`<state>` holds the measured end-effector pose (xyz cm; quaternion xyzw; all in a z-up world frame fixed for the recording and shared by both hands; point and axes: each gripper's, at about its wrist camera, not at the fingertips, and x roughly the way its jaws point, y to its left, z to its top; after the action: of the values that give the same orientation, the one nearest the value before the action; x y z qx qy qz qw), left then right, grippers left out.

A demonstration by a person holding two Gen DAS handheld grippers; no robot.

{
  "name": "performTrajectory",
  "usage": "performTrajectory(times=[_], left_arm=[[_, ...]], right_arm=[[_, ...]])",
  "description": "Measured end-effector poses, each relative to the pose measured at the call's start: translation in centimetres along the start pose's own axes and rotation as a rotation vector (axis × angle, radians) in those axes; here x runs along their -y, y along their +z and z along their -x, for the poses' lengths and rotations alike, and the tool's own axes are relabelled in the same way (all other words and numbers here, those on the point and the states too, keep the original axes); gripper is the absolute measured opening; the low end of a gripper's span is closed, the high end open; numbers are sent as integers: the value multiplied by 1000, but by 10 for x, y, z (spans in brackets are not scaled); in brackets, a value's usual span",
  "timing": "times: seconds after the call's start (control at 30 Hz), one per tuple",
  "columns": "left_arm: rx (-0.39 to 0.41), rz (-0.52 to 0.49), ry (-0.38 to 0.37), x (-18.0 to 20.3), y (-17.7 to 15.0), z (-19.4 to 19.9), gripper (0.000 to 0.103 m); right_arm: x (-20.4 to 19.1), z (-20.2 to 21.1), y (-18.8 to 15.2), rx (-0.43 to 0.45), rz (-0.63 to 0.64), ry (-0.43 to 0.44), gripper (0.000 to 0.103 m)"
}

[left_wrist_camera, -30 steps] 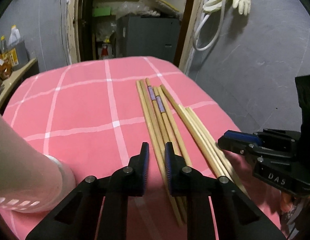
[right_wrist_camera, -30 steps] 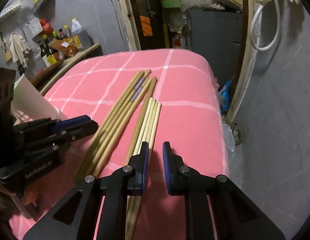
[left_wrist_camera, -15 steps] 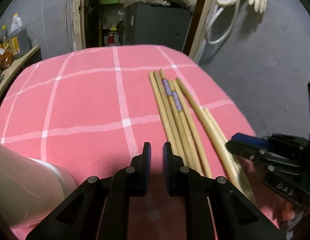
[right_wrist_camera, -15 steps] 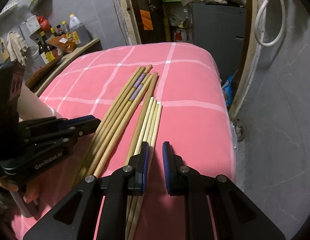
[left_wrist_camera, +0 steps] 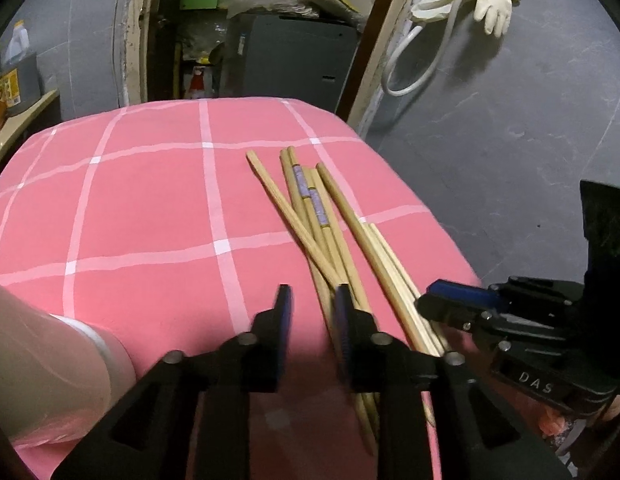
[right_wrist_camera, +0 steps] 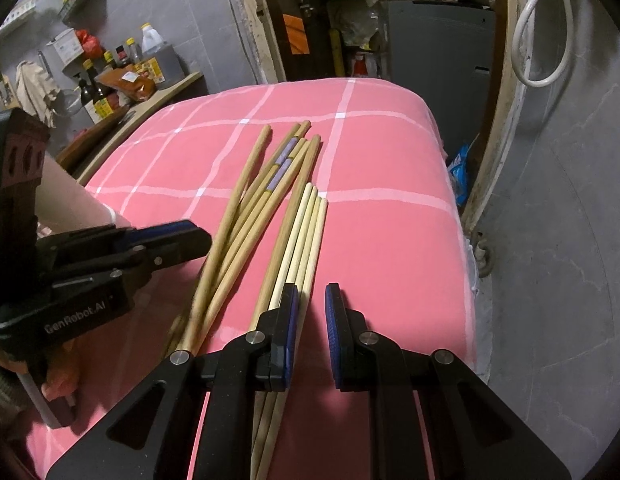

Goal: Organize utensils
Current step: 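Move both grippers forward over the wooden chopstick bundle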

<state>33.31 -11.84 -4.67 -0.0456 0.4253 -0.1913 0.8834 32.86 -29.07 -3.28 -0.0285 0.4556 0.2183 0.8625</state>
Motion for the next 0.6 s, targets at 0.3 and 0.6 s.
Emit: performTrajectory(times=[0.3,0.6], left_arm=[[-18,23,-23,1,3,-5,36],[-39,42,51,-4,-1,-11,24]], right_arm=[[0,-2,-2,-5,-11,12,13],[0,-8,5,2,-42,12,13]])
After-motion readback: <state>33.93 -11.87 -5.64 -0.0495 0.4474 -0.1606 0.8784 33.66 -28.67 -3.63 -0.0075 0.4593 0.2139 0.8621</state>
